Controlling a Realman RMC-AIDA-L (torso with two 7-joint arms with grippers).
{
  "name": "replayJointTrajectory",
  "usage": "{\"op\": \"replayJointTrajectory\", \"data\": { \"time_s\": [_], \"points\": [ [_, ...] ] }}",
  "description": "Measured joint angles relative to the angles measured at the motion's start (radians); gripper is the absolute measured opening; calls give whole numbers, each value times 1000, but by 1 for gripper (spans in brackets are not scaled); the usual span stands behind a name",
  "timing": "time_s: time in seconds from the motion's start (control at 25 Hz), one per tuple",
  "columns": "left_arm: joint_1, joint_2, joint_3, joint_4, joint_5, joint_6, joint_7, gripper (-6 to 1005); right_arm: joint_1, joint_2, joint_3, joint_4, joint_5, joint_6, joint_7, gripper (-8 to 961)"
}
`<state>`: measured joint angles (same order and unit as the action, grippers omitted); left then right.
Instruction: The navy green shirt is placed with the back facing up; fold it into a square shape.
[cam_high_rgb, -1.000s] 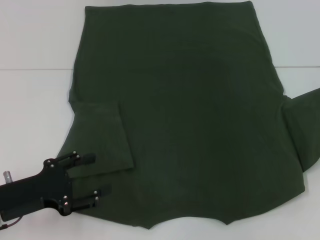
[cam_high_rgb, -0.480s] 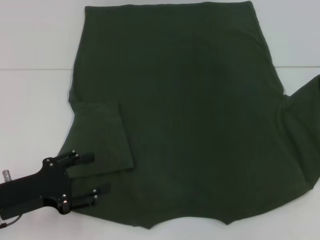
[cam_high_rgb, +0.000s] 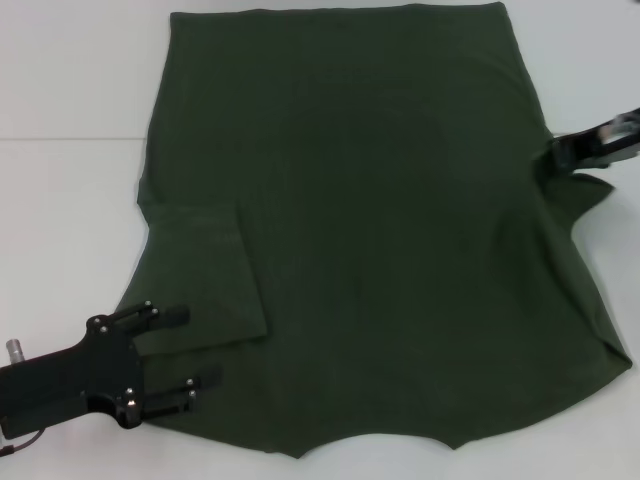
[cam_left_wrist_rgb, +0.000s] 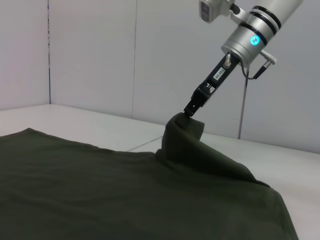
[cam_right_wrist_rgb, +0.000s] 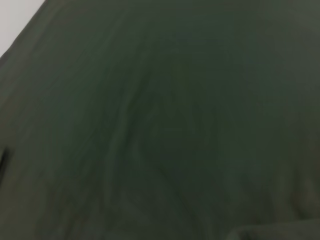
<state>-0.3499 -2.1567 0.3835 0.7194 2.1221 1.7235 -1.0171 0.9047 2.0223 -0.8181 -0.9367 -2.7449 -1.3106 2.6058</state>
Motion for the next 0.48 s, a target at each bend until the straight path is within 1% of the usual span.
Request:
{"op": "replayJointTrajectory", "data": {
  "time_s": [0.12,0.16,0.28,0.48],
  "points": [
    [0,0,0,-1,0,-1,0,824,23,17,-78,9,-3,3,18,22],
    [0,0,0,-1,1,-1,0,824,31,22,-96,11,-6,2,25,40],
    [0,0,1,-1,1,-2,0,824,46,33,-118,14,-12,0,39,93],
    [5,0,1,-2,1,-4,0,824,49,37,-116,14,-4,-3,35,185]
  ]
}}
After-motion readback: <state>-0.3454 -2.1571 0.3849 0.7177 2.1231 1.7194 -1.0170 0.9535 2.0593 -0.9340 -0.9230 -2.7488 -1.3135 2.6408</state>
